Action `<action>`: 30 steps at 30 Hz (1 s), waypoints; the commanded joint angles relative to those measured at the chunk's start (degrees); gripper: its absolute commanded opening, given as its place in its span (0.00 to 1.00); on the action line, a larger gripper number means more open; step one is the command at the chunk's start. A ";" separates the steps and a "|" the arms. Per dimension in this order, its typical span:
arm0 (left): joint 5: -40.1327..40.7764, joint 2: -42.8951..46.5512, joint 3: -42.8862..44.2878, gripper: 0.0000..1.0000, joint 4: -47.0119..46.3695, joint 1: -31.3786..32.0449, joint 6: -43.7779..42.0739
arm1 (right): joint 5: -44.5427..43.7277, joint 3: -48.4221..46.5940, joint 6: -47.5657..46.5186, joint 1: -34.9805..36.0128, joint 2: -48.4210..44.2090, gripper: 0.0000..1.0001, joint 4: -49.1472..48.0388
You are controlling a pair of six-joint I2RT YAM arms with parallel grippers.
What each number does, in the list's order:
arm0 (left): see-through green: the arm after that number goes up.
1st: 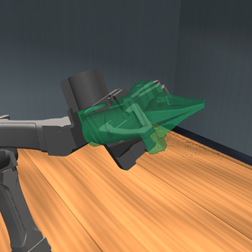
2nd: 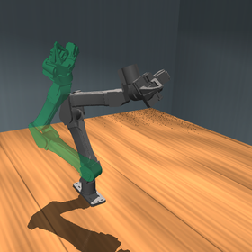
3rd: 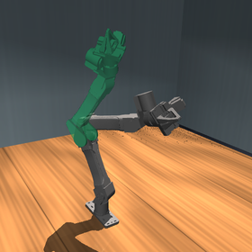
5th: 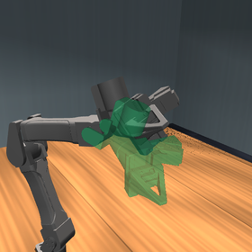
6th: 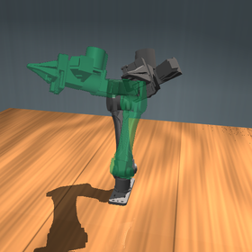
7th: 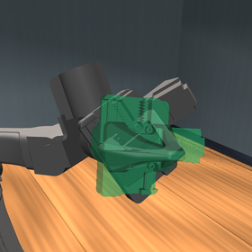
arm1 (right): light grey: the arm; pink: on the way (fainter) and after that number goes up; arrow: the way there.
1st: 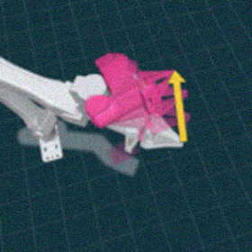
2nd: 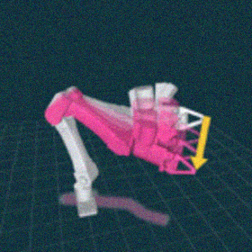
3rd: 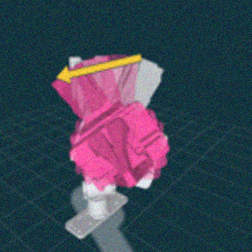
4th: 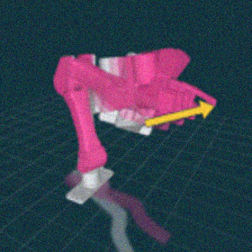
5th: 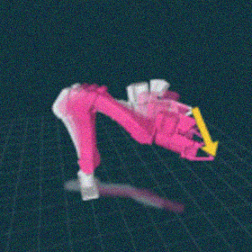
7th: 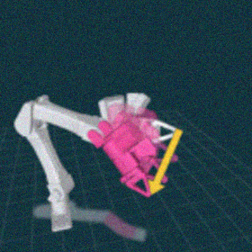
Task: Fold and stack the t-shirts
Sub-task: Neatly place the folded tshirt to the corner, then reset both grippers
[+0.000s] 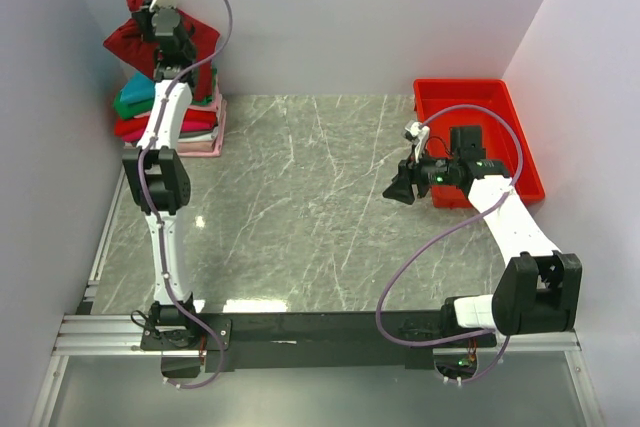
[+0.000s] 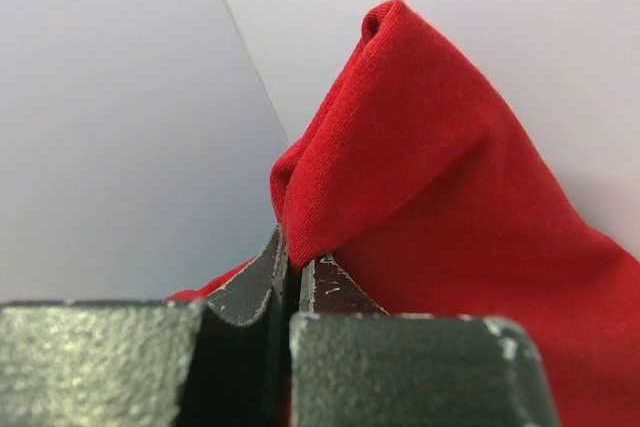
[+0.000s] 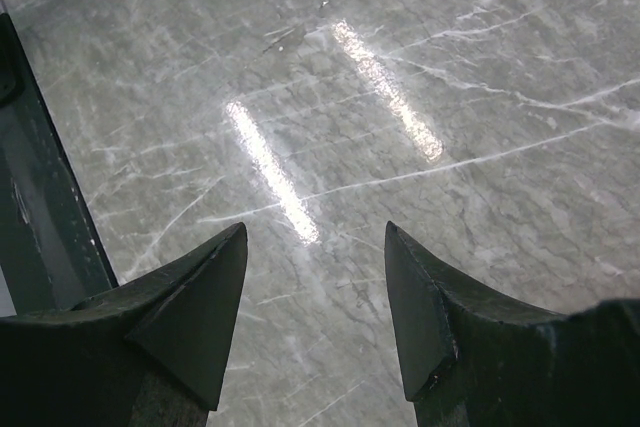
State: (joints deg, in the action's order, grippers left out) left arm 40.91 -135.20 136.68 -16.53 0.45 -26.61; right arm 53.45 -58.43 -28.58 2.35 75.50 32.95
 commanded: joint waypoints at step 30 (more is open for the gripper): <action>-37.45 28.38 -13.67 0.99 26.56 -12.31 53.16 | -5.80 -1.86 -4.12 -0.68 -6.94 0.64 1.77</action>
State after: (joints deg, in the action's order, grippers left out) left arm 15.25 -117.01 128.90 9.93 -12.53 22.24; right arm 50.57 -58.48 -31.22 2.31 73.30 35.05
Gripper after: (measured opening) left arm 0.994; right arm 0.640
